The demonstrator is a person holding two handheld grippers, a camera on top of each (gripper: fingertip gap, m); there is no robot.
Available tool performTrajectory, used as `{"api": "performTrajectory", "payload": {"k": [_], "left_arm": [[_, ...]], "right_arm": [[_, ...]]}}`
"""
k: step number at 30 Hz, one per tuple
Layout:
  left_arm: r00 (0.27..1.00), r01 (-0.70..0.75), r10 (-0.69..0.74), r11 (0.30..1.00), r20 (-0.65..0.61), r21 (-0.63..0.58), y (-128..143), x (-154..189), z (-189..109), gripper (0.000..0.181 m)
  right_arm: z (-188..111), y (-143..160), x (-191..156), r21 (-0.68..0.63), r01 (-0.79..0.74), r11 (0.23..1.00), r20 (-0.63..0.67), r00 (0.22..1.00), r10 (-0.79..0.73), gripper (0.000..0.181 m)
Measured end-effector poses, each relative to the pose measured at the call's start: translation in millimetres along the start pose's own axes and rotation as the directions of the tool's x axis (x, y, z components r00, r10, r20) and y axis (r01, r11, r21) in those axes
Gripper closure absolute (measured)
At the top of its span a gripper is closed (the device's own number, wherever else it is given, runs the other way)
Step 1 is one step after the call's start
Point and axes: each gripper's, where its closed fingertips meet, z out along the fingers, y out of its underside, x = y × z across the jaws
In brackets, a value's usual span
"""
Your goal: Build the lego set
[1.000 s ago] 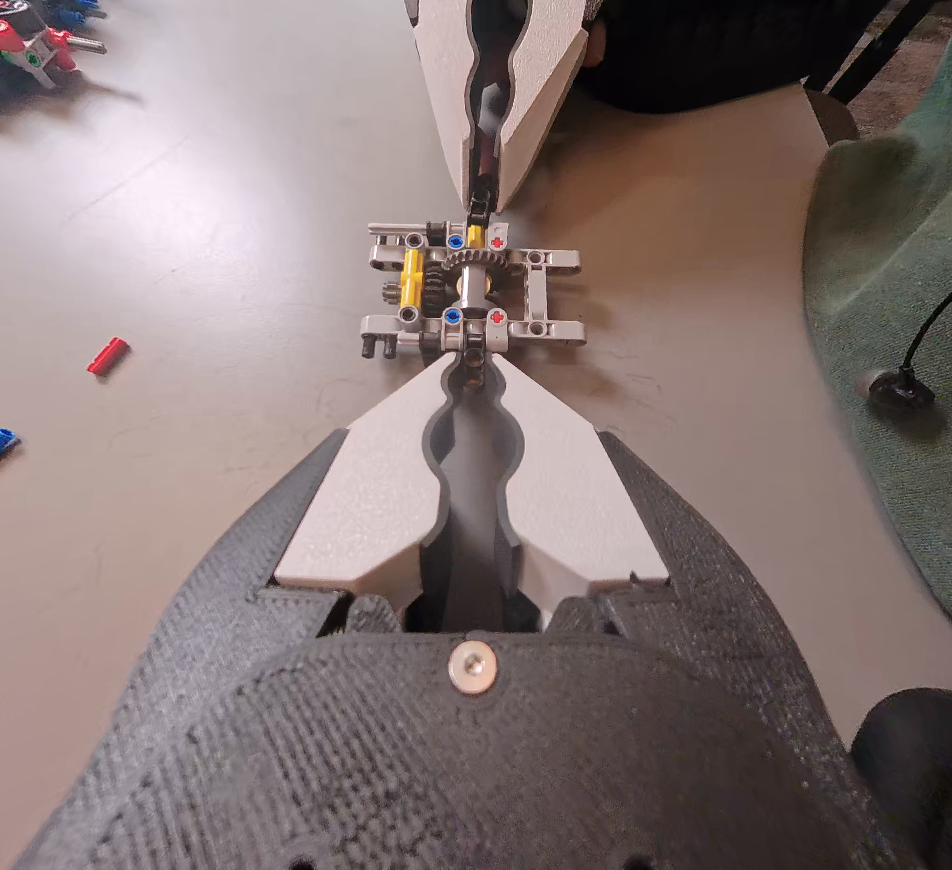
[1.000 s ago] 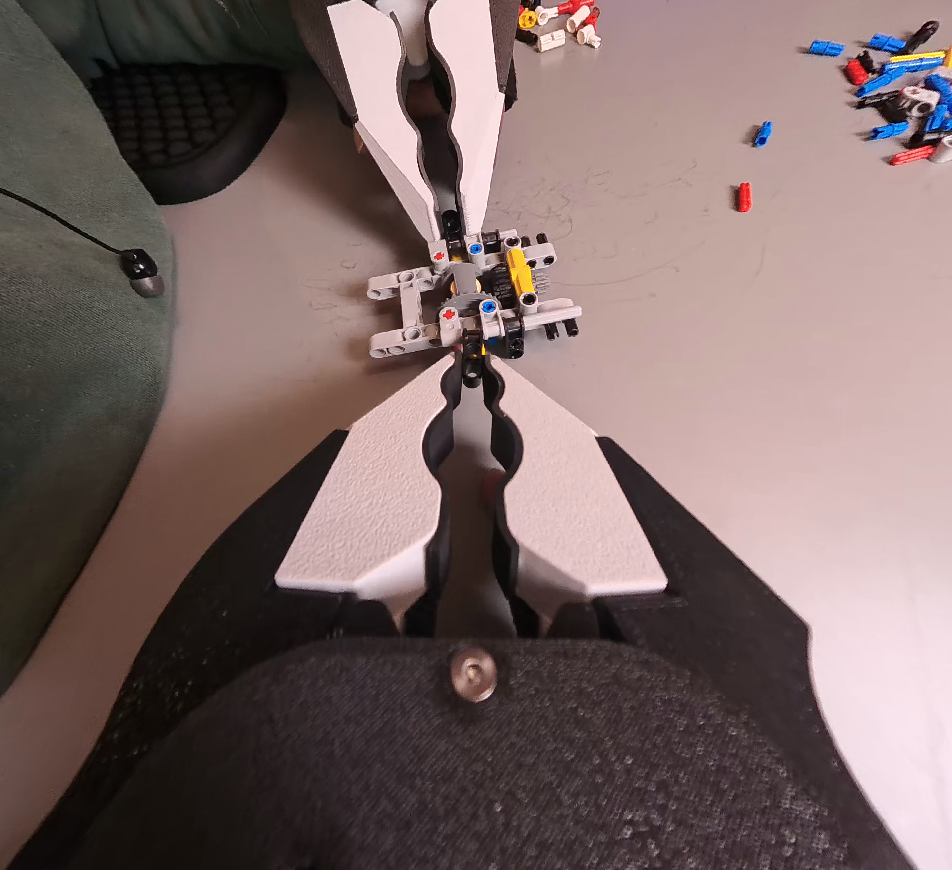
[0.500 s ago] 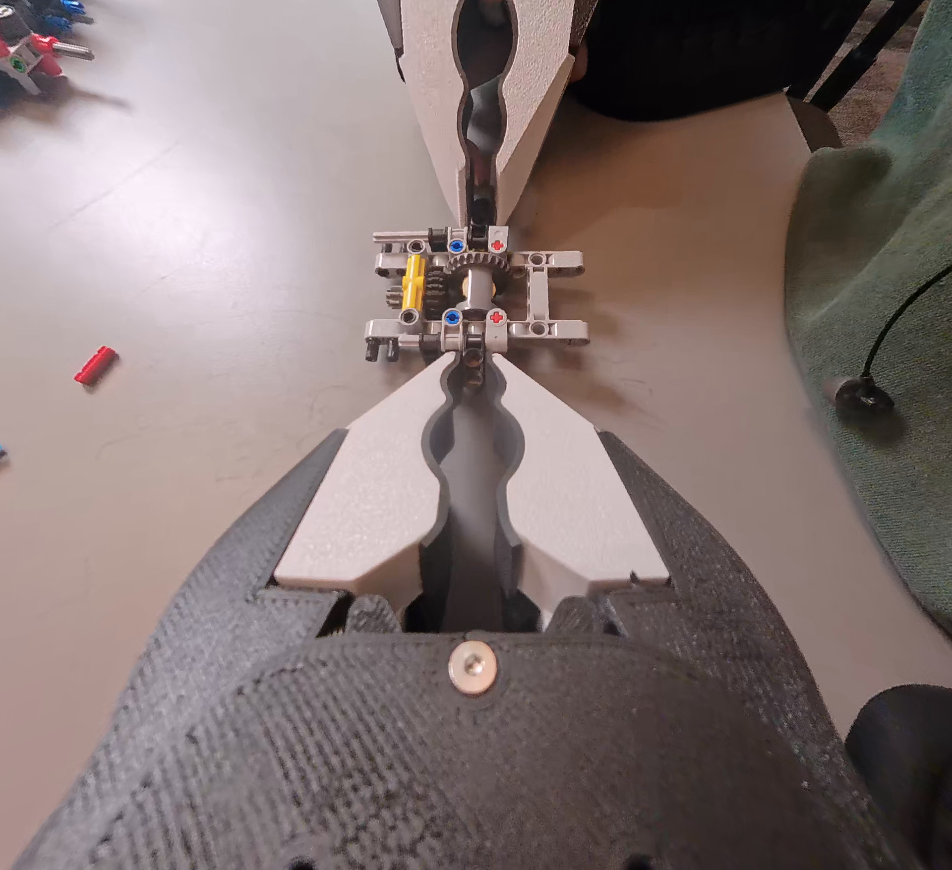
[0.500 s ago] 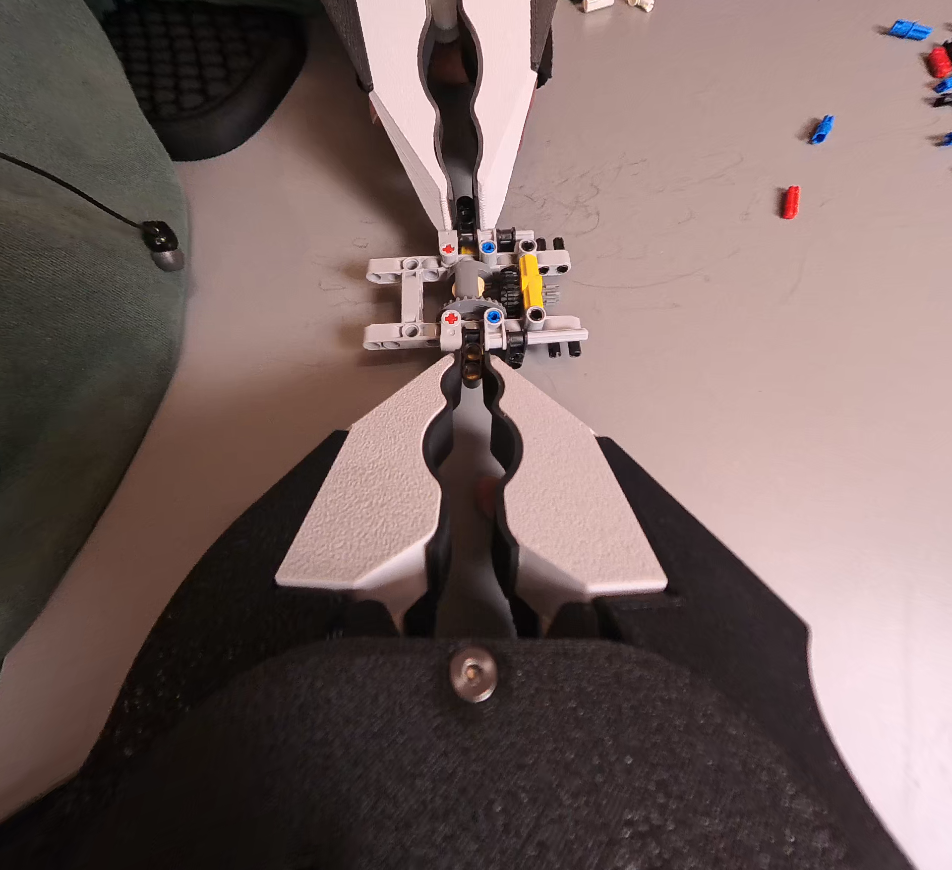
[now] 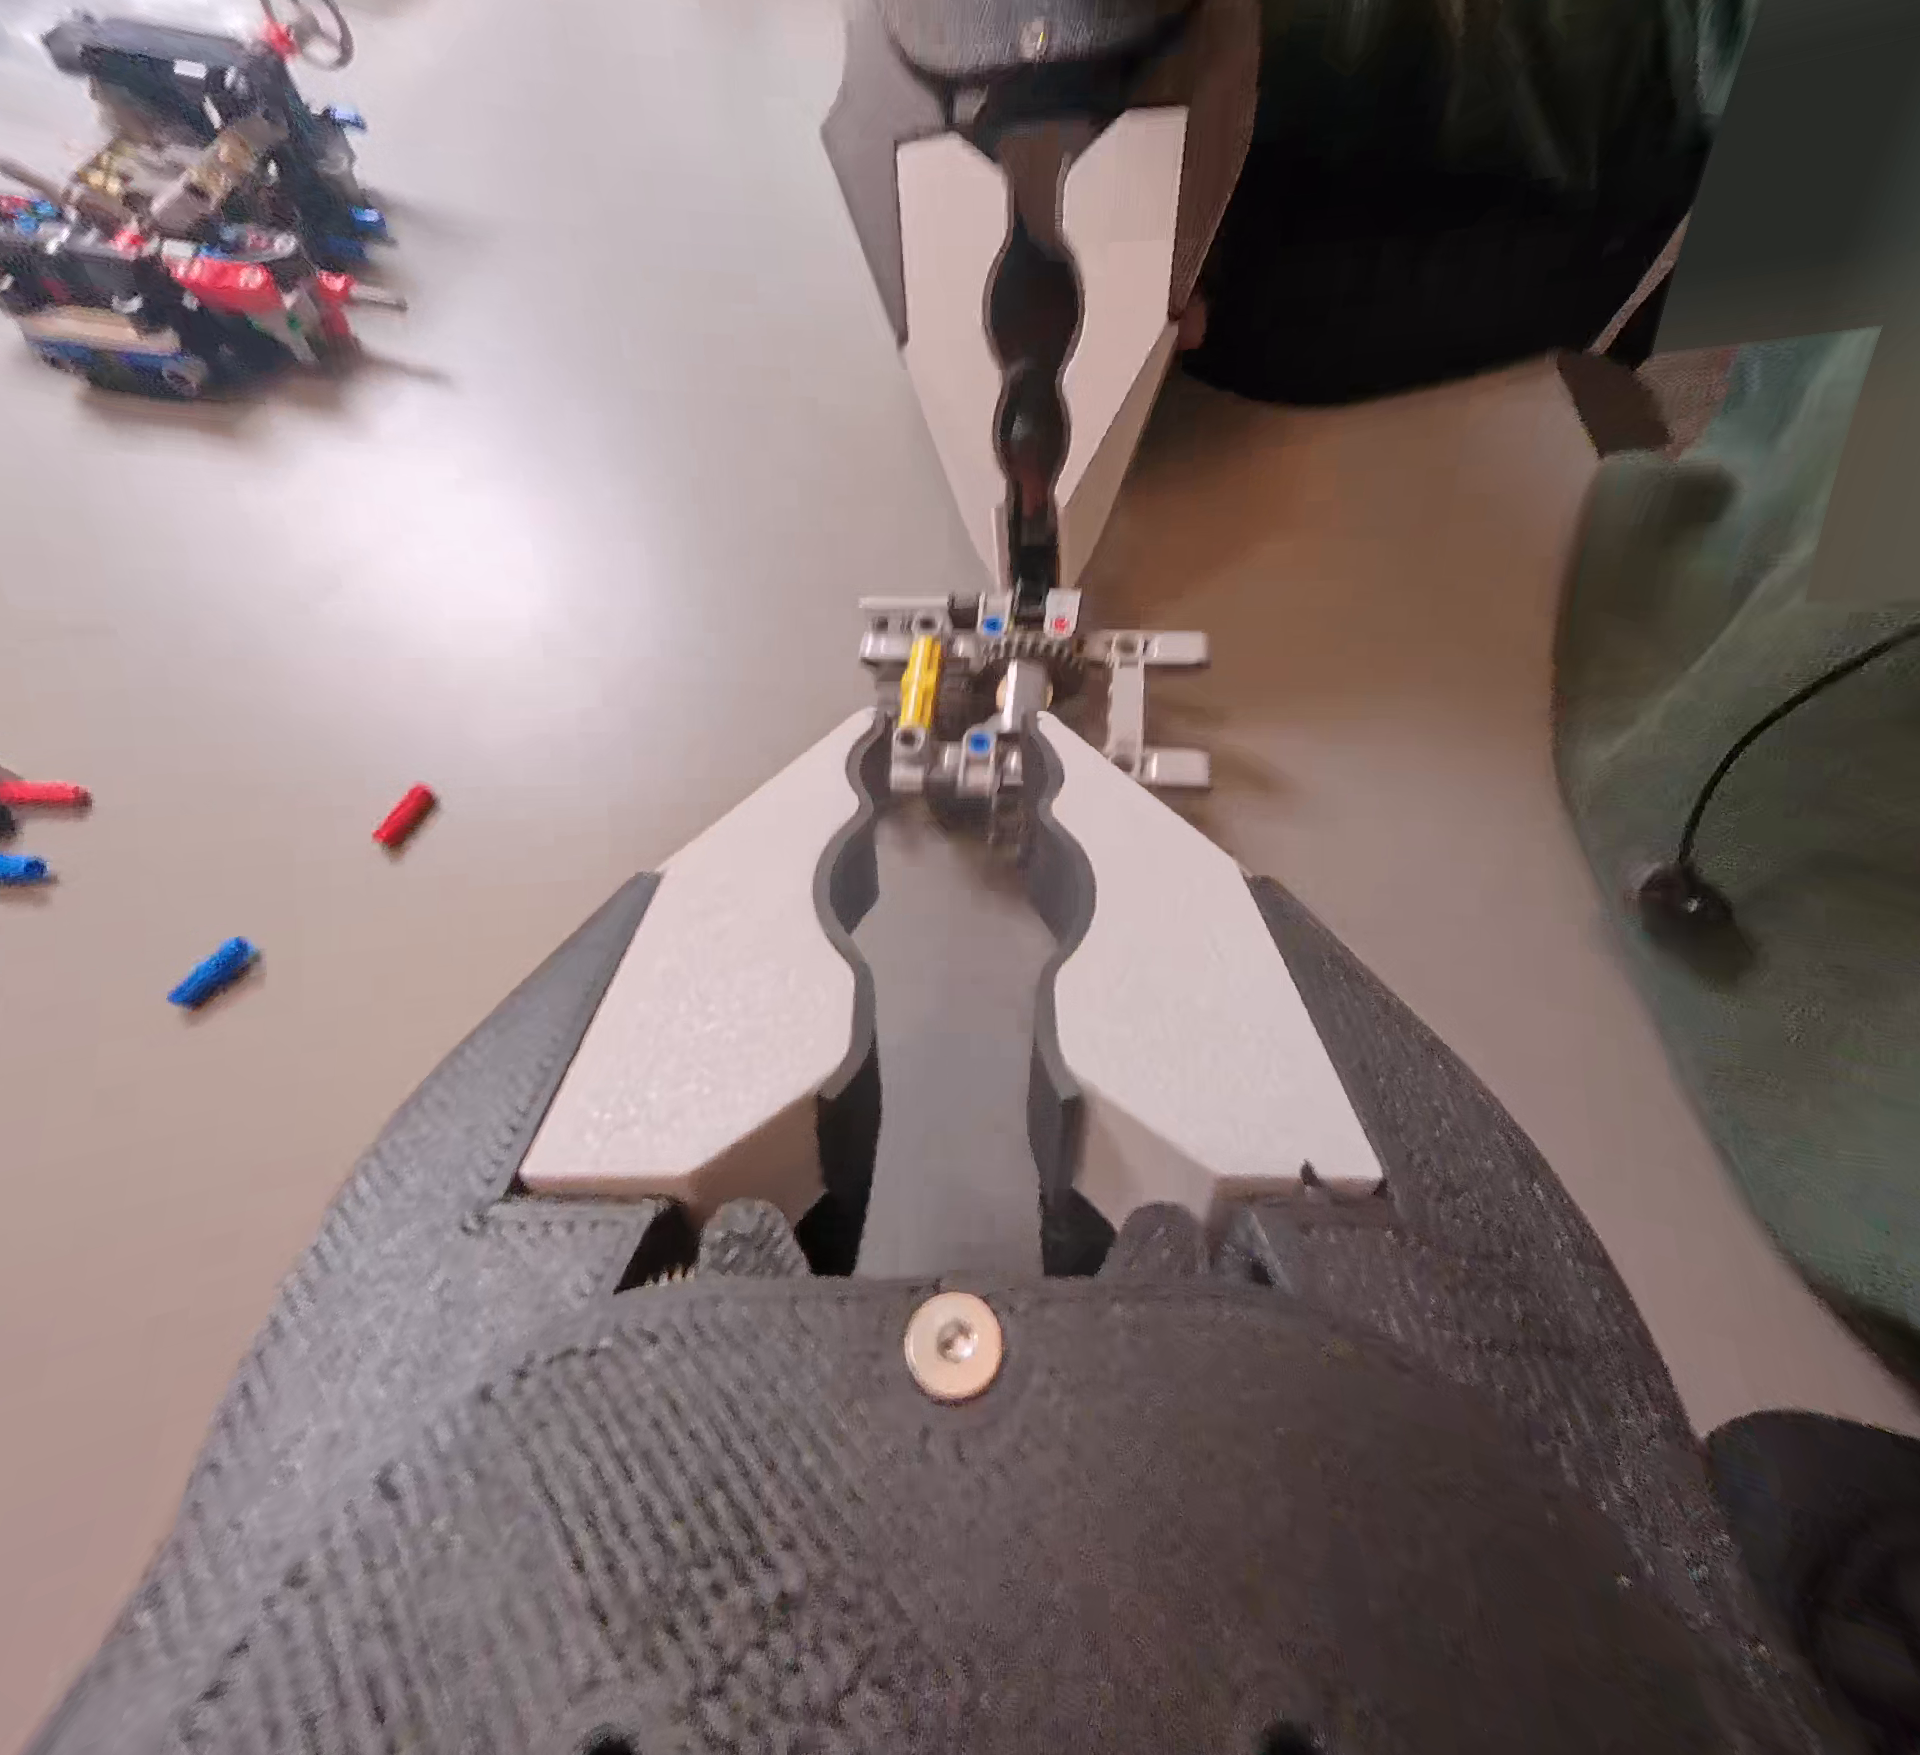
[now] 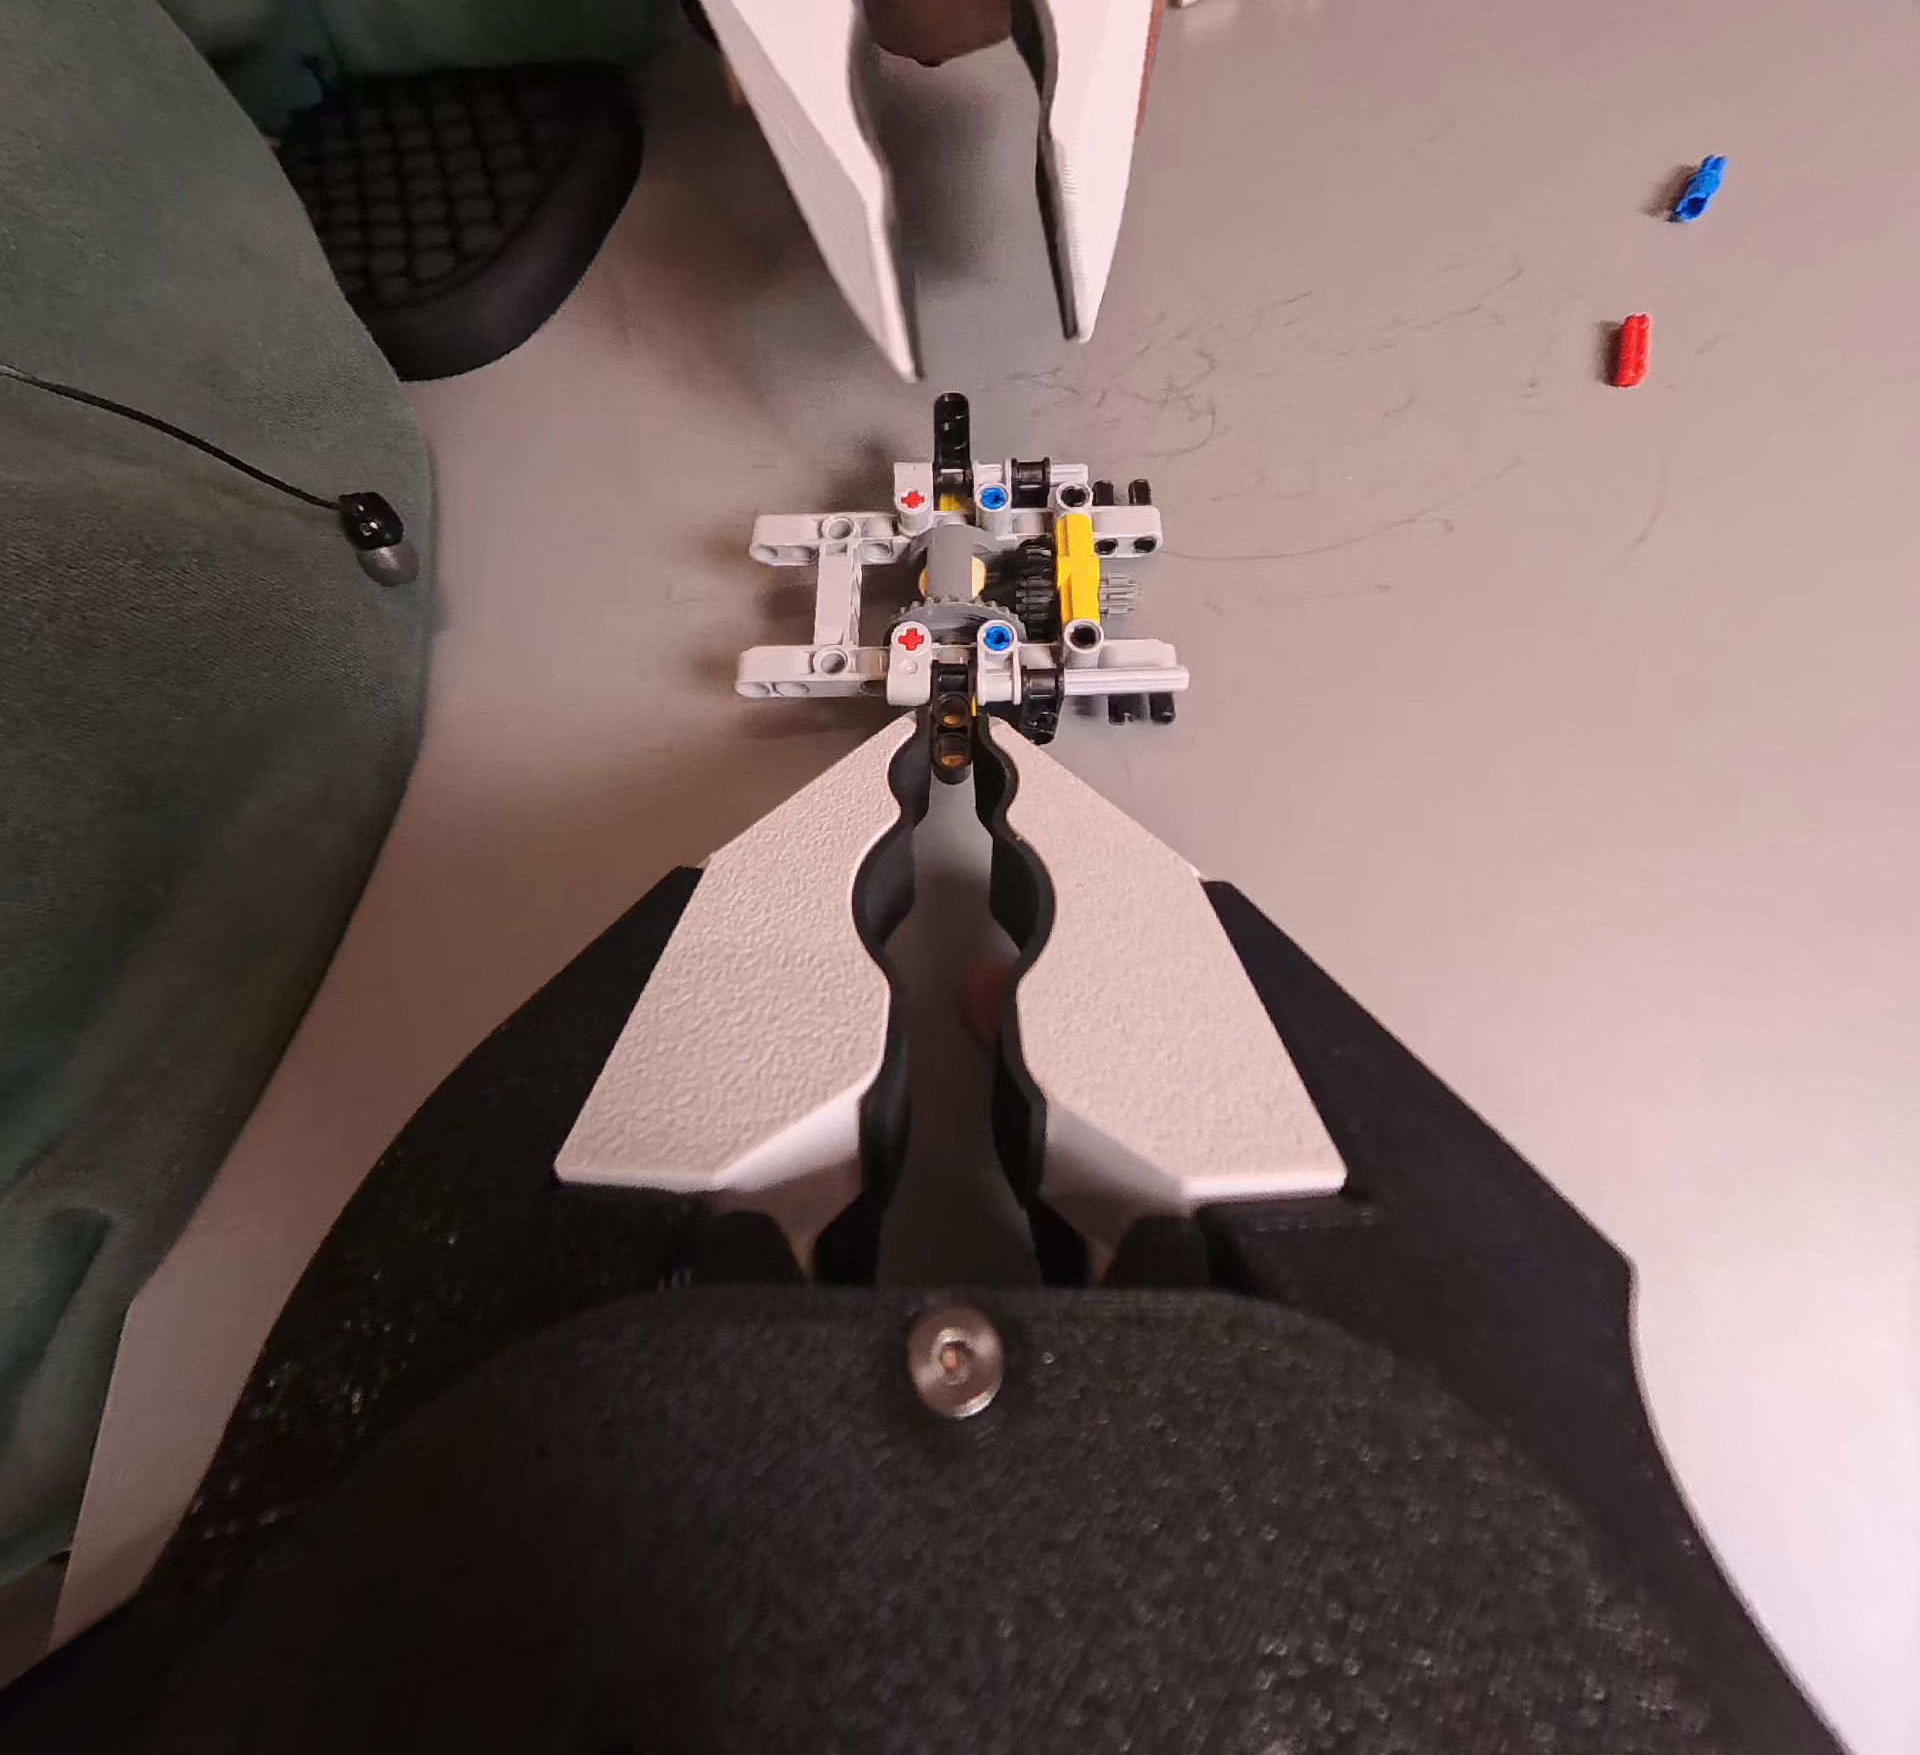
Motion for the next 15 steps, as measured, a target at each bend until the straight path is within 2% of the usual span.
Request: {"api": "performTrajectory", "payload": {"k": [3, 6, 8, 11, 15], "left_arm": [[0.998, -0.038, 0.034, 0.997, -0.062, -0.071, -8.3, 7.9, 18.6, 0.144], [0.990, -0.055, 0.031, 0.983, -0.140, -0.173, -2.6, 14.9, 40.1, 0.138], [0.986, -0.061, 0.025, 0.974, -0.167, -0.219, 2.5, 16.5, 48.8, 0.138], [0.987, -0.065, 0.029, 0.971, -0.160, -0.229, 1.6, 13.6, 51.2, 0.150], [0.986, -0.090, 0.054, 0.969, -0.157, -0.231, 2.3, 14.9, 51.4, 0.151]], "right_arm": [[0.1, 0.0, -0.1, 0.000, -0.004, 1.000, -0.002, 1.000, 0.004, 0.175], [0.2, 0.1, -0.5, 0.003, -0.006, 1.000, -0.002, 1.000, 0.006, 0.175], [0.1, -0.3, -1.3, 0.008, -0.012, 1.000, 0.004, 1.000, 0.012, 0.175], [0.3, 0.3, -2.9, 0.011, -0.016, 1.000, 0.012, 1.000, 0.016, 0.175], [0.0, 1.0, -3.6, 0.007, -0.029, 1.000, 0.012, 0.999, 0.029, 0.175]]}}
